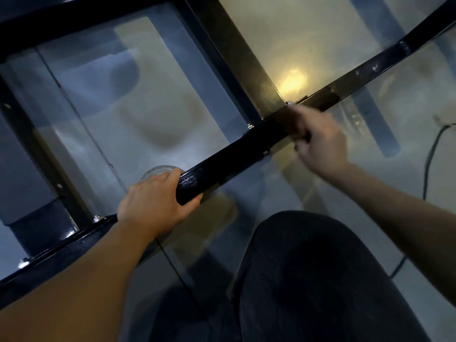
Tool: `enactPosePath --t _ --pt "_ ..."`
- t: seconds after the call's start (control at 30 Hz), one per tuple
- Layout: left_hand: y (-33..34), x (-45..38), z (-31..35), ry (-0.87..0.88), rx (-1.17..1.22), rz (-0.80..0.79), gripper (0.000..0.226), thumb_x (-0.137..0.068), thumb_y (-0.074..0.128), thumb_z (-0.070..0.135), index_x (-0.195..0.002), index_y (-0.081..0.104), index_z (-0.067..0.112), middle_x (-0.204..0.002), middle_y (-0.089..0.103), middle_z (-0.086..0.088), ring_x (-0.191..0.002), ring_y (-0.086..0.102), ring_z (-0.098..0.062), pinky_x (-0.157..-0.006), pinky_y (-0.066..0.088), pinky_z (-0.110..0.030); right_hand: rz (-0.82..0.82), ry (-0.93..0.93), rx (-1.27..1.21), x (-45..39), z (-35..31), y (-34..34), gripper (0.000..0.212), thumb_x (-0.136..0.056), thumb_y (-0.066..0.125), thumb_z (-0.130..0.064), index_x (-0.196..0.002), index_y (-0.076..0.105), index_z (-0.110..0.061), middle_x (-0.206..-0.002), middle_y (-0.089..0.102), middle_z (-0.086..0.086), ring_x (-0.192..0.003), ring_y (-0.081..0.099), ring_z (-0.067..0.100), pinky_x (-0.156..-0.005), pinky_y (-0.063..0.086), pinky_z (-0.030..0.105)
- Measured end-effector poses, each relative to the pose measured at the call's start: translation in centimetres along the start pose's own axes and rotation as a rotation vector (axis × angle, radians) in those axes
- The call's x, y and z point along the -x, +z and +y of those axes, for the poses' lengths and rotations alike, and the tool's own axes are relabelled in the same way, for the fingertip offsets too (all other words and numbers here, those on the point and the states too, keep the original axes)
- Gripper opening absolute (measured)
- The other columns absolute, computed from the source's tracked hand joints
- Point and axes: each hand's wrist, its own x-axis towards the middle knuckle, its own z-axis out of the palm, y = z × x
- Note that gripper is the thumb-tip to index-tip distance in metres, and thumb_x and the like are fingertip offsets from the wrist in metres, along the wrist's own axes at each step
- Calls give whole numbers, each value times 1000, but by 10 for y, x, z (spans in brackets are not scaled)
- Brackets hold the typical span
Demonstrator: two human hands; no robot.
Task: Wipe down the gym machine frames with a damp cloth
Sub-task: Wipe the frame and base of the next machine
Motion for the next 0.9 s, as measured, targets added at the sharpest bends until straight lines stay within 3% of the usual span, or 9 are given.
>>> enactPosePath --t 0.07,0.17,0.33,0.43,0.57,0.67,0.73,0.83,0.9 --pt "2 -1 -1 3 -22 8 53 -86 44 79 -115 51 36 -109 67 10 -98 66 -21 -77 52 -39 114 220 -9 -22 14 -3 53 -90 59 -20 -143 55 -29 -131 66 1 -115 59 31 -97 52 46" --pt "4 -1 -2 14 -22 12 55 -85 42 80 -115 51 35 -110 67 9 -101 66 -22 -78 53 -41 189 395 -60 -15 -26 16 49 -97 59 -22 -144 53 -29 -135 63 -2 -115 53 28 -94 39 29" --pt "6 -2 -3 12 -39 -1 55 -84 44 78 -114 50 33 -111 67 6 -102 66 -25 -80 52 -42 -19 -163 -133 39 -94 35 68 -83 74 -15 -148 54 -17 -140 62 -1 -99 57 29 -82 42 36" --pt "5 -2 -2 16 -49 11 54 -85 45 78 -111 49 31 -109 67 3 -99 66 -29 -77 48 -42 -61 -233 -81 30 -79 26 66 -87 68 -21 -151 51 -24 -139 62 -4 -94 49 25 -74 43 35" --pt "4 0 1 8 -58 28 54 -86 47 78 -102 49 27 -104 65 2 -99 64 -31 -71 38 -38 135 173 14 -15 -26 17 44 -93 51 -33 -136 57 -25 -122 66 5 -106 58 35 -92 44 41" --pt "1 3 1 -7 -41 13 53 -87 50 78 -99 47 26 -104 65 2 -100 62 -31 -70 35 -36 165 407 33 -26 -42 23 43 -91 46 -33 -132 57 -24 -123 65 7 -111 58 39 -92 44 42" --pt "-4 4 8 -36 -44 -28 54 -87 52 78 -99 45 26 -105 64 0 -102 61 -31 -72 36 -36 131 333 24 -1 -78 28 47 -95 53 -32 -141 51 -26 -129 64 6 -113 55 38 -94 46 45" --pt "-14 0 9 -58 -46 -170 60 -84 59 79 -106 41 26 -114 65 -5 -107 61 -32 -77 40 -36 -21 9 -100 38 -129 32 60 -94 65 -30 -150 47 -26 -131 63 3 -103 52 34 -87 46 43" --pt "-28 -4 4 -29 -65 -353 85 -72 67 84 -127 41 24 -130 63 -6 -116 60 -31 -89 46 -37 -152 -178 -162 50 -143 27 58 -91 67 -30 -146 51 -26 -126 65 2 -98 53 31 -84 47 41"
